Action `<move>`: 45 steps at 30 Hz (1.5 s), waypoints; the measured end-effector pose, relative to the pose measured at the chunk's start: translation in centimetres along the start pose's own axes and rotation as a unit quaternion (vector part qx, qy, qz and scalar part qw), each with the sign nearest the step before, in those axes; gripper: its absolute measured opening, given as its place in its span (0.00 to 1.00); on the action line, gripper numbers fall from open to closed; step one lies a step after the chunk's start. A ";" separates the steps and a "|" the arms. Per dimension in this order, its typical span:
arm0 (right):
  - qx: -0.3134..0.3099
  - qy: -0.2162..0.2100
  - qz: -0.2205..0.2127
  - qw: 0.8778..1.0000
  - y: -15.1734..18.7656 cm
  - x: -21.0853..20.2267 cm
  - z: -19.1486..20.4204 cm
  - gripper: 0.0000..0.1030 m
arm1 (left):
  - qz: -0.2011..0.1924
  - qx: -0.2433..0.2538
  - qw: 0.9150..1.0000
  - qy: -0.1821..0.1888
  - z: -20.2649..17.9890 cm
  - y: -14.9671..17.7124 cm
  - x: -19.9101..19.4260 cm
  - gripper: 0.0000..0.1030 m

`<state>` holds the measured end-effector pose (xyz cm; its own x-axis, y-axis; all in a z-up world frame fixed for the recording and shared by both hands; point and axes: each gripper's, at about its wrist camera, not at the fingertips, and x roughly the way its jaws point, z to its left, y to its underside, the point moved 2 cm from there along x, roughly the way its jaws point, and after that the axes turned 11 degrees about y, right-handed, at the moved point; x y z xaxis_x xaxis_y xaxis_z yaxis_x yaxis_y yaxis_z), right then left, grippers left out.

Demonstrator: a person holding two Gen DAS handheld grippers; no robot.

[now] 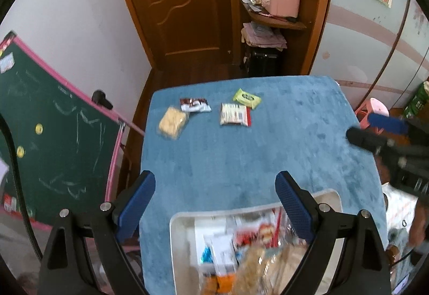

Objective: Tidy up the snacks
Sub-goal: 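Move both open grippers from the tray toward the remaining snacks, then grasp the white-and-red bag with left gripper while right grasps green wrapper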

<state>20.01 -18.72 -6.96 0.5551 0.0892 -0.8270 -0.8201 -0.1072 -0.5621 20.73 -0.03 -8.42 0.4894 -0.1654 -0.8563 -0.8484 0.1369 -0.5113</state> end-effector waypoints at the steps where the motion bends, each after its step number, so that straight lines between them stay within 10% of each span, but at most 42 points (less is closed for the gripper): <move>1: -0.002 0.003 0.000 1.000 -1.0 0.6 -0.4 0.63 | 0.001 0.003 1.000 0.001 0.1 -0.7 0.7 0.88; 15: -0.031 0.011 0.063 0.997 -10.5 18.1 -2.6 0.63 | 0.066 -0.094 0.993 0.021 5.2 -9.8 18.4 0.88; 23: 0.026 -0.011 0.127 0.992 -10.5 27.5 -3.9 0.63 | 0.129 -0.152 0.980 0.018 5.7 -9.1 29.0 0.88; 36: 0.045 -0.053 0.153 0.986 -11.1 33.5 -3.4 0.63 | 0.148 -0.158 0.976 0.028 3.9 -8.4 35.5 0.89; 45: -0.032 -0.057 0.182 0.981 -9.7 35.8 -0.2 0.63 | 0.115 -0.163 0.978 0.052 6.3 -8.5 33.9 0.47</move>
<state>47.93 -14.72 -31.12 0.2041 0.1435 -0.9684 -0.9488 -0.2147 -0.2317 45.82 -0.65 -33.56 0.2686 -0.2672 -0.9255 -0.9614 -0.1339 -0.2403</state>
